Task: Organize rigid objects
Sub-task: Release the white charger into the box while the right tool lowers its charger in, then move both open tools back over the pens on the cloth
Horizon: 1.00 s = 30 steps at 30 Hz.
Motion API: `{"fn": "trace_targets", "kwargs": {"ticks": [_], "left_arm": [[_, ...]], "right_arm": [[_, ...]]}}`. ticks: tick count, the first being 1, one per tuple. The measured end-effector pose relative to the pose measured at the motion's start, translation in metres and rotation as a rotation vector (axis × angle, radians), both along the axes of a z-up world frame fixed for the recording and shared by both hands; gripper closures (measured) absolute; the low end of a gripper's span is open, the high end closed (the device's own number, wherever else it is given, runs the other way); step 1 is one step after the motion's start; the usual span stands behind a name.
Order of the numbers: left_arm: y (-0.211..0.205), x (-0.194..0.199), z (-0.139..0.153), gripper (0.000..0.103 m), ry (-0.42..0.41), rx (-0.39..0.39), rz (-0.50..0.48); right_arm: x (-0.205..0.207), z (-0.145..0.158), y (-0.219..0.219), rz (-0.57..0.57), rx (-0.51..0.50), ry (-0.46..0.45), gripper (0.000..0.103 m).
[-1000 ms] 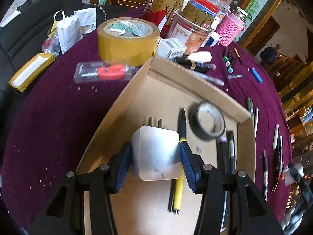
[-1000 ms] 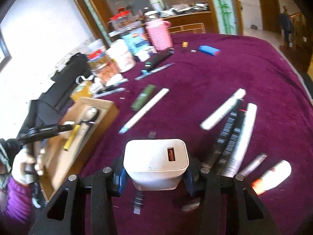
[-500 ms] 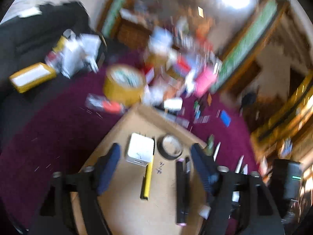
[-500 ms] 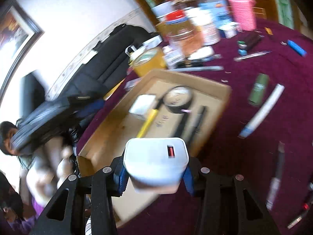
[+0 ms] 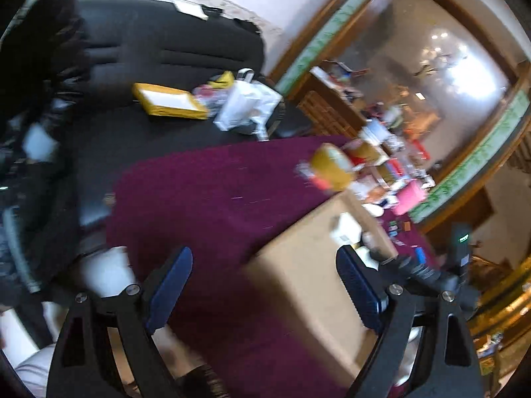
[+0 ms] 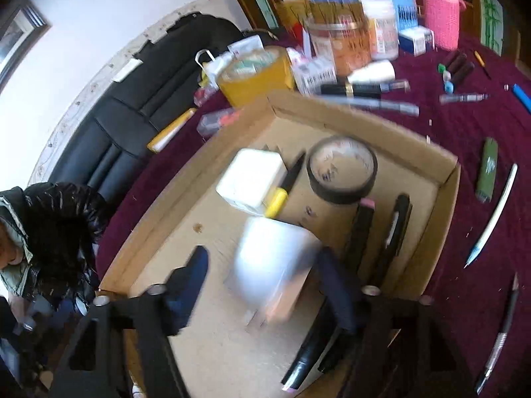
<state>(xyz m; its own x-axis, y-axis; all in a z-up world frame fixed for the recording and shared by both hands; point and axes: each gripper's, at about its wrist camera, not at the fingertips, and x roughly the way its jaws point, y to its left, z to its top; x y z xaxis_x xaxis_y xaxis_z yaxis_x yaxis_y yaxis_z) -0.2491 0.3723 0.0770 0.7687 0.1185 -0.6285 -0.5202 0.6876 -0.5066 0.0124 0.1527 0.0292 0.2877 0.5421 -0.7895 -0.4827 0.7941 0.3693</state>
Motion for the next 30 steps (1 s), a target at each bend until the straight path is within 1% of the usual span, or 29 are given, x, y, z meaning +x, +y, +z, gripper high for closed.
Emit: {"fn": "trace_targets", "kwargs": {"ticks": [1,2,4,5,7,8,9,10,12,13,14,15,16,17,18,19,20,21,22,23,24,25,26,27,28,29,30], "left_arm": [[-0.001,-0.009,0.002,0.015,0.018,0.024,0.003],[-0.006,-0.019,0.005,0.015,0.041,0.070,-0.002],[-0.021,-0.024,0.011,0.015,0.046,0.161,-0.026],[-0.030,-0.019,0.016,0.015,0.026,0.207,-0.056],[-0.054,-0.007,0.032,0.015,-0.046,0.300,-0.126],[-0.070,0.003,0.042,0.015,-0.093,0.338,-0.175],[-0.080,0.011,0.048,0.015,-0.122,0.344,-0.223],[-0.091,0.020,0.054,0.015,-0.153,0.348,-0.278],[-0.112,0.037,0.064,0.015,-0.177,0.374,-0.358],[-0.121,0.045,0.068,0.015,-0.176,0.379,-0.390],[-0.132,0.057,0.073,0.014,-0.162,0.378,-0.446],[-0.142,0.066,0.077,0.014,-0.145,0.375,-0.484],[-0.150,0.074,0.083,0.014,-0.134,0.369,-0.518],[-0.161,0.086,0.092,0.014,-0.128,0.343,-0.591],[-0.173,0.097,0.100,0.014,-0.116,0.315,-0.662],[-0.186,0.107,0.108,0.014,-0.093,0.284,-0.724],[-0.196,0.114,0.117,0.014,-0.071,0.238,-0.782],[-0.204,0.114,0.123,0.014,-0.061,0.198,-0.823],[-0.215,0.112,0.133,0.014,-0.052,0.164,-0.864],[-0.227,0.109,0.145,0.014,-0.047,0.162,-0.896],[-0.238,0.102,0.154,0.014,-0.061,0.177,-0.921],[-0.245,0.096,0.162,0.014,-0.087,0.195,-0.947],[-0.253,0.088,0.170,0.009,-0.128,0.228,-0.974],[-0.258,0.081,0.172,0.007,-0.152,0.247,-0.983],[-0.261,0.077,0.173,0.006,-0.178,0.267,-0.988],[-0.261,0.074,0.170,0.006,-0.194,0.282,-0.985],[-0.263,0.076,0.167,0.006,-0.195,0.290,-0.977]], "right_arm": [[0.000,0.009,0.000,0.001,0.010,-0.014,0.026],[0.002,0.018,0.000,-0.003,0.024,-0.021,0.026],[0.002,0.035,-0.004,-0.016,0.056,-0.037,0.026],[-0.002,0.044,-0.008,-0.019,0.073,-0.060,0.026],[-0.019,0.059,-0.025,-0.030,0.099,-0.148,0.019],[-0.026,0.063,-0.035,-0.048,0.097,-0.188,0.013],[-0.036,0.065,-0.051,-0.089,0.085,-0.238,0.012],[-0.043,0.066,-0.060,-0.121,0.073,-0.266,0.012],[-0.059,0.067,-0.091,-0.174,0.051,-0.315,0.012],[-0.063,0.069,-0.099,-0.193,0.029,-0.338,0.012],[-0.068,0.070,-0.111,-0.221,-0.005,-0.370,0.009],[-0.075,0.070,-0.130,-0.276,-0.050,-0.418,0.005],[-0.076,0.071,-0.145,-0.309,-0.051,-0.438,0.003],[-0.076,0.071,-0.163,-0.335,-0.031,-0.450,0.001],[-0.074,0.069,-0.185,-0.366,0.002,-0.447,0.001],[-0.070,0.071,-0.201,-0.383,0.010,-0.424,0.001],[-0.065,0.069,-0.217,-0.396,0.020,-0.381,0.001],[-0.059,0.067,-0.237,-0.417,0.037,-0.327,0.001],[-0.057,0.066,-0.250,-0.449,0.043,-0.294,0.001],[-0.056,0.067,-0.266,-0.493,0.042,-0.262,0.001],[-0.056,0.067,-0.282,-0.546,0.044,-0.219,0.001],[-0.059,0.068,-0.297,-0.586,0.060,-0.167,0.001],[-0.064,0.073,-0.308,-0.607,0.090,-0.133,0.001],[-0.075,0.085,-0.315,-0.612,0.129,-0.132,0.001],[-0.091,0.104,-0.318,-0.601,0.161,-0.162,0.001],[-0.107,0.127,-0.316,-0.578,0.173,-0.204,0.001],[-0.128,0.160,-0.308,-0.535,0.186,-0.258,0.001]]}}
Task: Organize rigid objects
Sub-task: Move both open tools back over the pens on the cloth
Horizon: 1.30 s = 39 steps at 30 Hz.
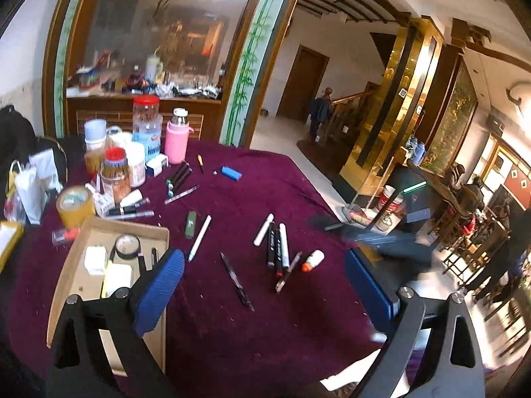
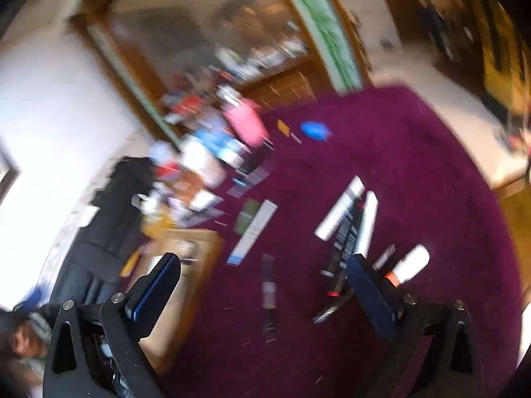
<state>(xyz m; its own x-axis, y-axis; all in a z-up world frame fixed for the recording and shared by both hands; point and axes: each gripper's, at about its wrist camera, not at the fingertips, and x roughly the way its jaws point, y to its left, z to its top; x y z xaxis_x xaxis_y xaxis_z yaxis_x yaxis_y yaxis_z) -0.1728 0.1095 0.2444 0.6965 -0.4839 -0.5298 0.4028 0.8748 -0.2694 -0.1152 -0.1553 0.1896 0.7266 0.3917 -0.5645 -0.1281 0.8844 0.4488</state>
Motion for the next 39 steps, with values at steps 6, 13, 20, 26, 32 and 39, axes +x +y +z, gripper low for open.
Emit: {"fn": "trace_targets", "kwargs": {"ticks": [6,13,20,26,32,39], "left_arm": [[0.023,0.038,-0.042,0.006,0.167,-0.083,0.139],[0.033,0.038,-0.074,0.006,0.277,-0.134,0.236],[0.027,0.041,-0.081,0.006,0.288,-0.129,0.243],[0.011,0.029,-0.079,0.006,0.103,0.003,0.304],[-0.008,0.029,-0.093,0.000,-0.070,0.112,0.355],[-0.031,0.098,-0.172,0.000,0.346,0.121,0.255]], "right_arm": [[-0.088,0.127,0.071,0.354,0.007,-0.230,0.001],[-0.129,0.159,0.132,0.618,-0.041,-0.288,0.001],[-0.114,0.126,0.086,0.523,0.092,-0.211,0.001],[-0.095,0.096,0.036,0.263,-0.009,-0.330,0.001],[0.001,-0.024,-0.054,-0.083,0.041,-0.230,0.001],[0.107,-0.174,-0.130,-0.394,-0.015,0.181,0.006]]}}
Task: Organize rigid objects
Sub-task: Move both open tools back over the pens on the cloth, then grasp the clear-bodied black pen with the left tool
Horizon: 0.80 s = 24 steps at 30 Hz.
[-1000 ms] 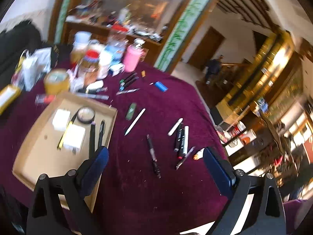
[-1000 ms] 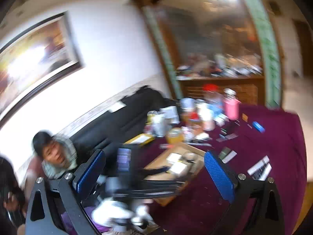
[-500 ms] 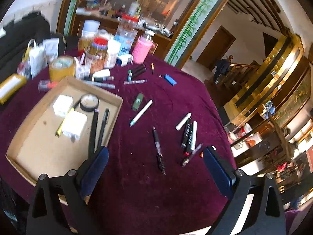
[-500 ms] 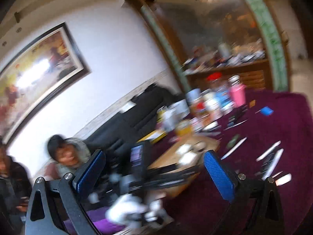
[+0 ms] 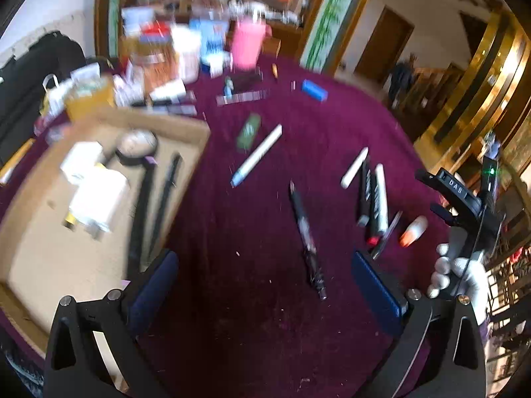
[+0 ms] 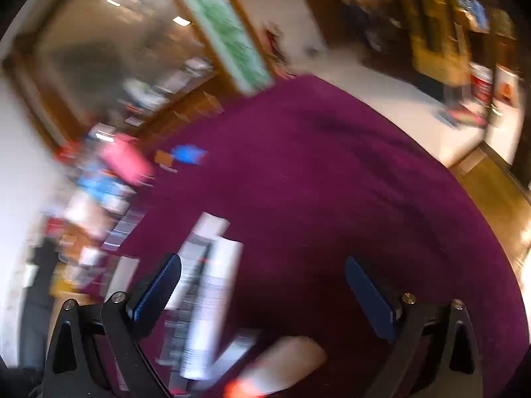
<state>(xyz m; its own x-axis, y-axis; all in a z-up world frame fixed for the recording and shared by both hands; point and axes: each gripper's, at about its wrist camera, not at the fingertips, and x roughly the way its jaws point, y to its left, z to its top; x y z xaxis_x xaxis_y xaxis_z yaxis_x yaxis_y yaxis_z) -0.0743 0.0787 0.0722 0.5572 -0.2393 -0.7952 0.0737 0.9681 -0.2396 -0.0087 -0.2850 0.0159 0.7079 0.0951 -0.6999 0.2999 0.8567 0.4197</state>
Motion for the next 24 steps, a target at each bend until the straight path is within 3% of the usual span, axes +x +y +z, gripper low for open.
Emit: {"fn": "trace_targets", "kwargs": {"ticks": [2,6,15,18,19,20,22,24], "left_arm": [[-0.013,0.010,-0.017,0.000,0.040,0.032,-0.024],[-0.044,0.028,-0.047,0.000,0.098,0.077,-0.089],[-0.084,0.055,-0.069,0.000,0.054,0.252,-0.160],[-0.085,0.055,-0.068,0.002,0.028,0.246,-0.177],[-0.082,0.055,-0.066,0.010,0.026,0.238,-0.178],[-0.078,0.054,-0.064,0.026,0.015,0.241,-0.177],[-0.067,0.053,-0.060,0.049,0.005,0.236,-0.174],[-0.055,0.054,-0.058,0.061,0.016,0.204,-0.169]], "right_arm": [[-0.005,-0.006,-0.009,-0.017,0.080,-0.023,0.006],[-0.006,0.002,-0.014,-0.041,0.028,-0.060,0.006],[-0.013,0.016,-0.011,-0.072,-0.047,-0.119,0.006],[-0.013,0.016,-0.011,-0.079,-0.061,-0.122,0.006],[-0.013,0.016,-0.011,-0.078,-0.064,-0.120,0.006],[-0.013,0.016,-0.011,-0.077,-0.064,-0.118,0.006],[-0.013,0.016,-0.012,-0.076,-0.060,-0.114,0.006],[-0.013,0.015,-0.012,-0.080,-0.057,-0.112,0.006]]}}
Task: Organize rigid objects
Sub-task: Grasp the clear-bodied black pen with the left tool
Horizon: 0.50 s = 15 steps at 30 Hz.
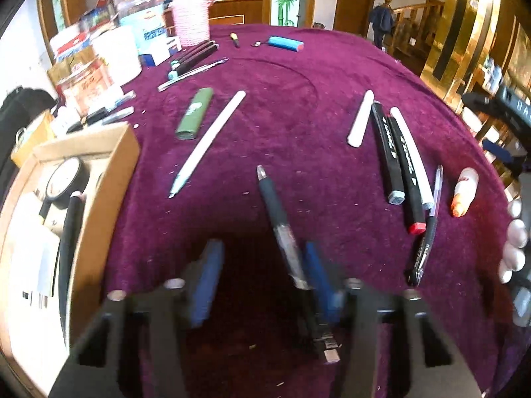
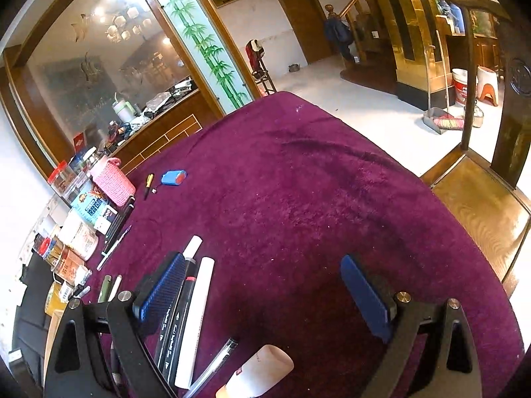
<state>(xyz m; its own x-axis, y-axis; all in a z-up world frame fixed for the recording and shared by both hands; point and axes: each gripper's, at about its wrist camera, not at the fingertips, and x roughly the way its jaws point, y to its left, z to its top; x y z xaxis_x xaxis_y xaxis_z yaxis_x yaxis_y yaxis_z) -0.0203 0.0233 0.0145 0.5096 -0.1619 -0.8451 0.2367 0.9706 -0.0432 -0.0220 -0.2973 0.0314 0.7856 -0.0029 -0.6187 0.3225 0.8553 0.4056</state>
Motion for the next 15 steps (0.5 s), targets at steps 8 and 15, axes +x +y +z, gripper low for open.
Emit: {"fn": "trace_targets", "kwargs": {"ticks": [8,15], "left_arm": [[-0.012,0.001,-0.002,0.052,-0.028,0.076,0.008],[-0.021,-0.012,0.000,0.093,-0.093,0.063,-0.088]], "right_arm": [[-0.002,-0.001,-0.004,-0.014,0.002,0.005,0.006],[0.002,-0.006,-0.005,-0.006,0.011,0.028,0.006]]}}
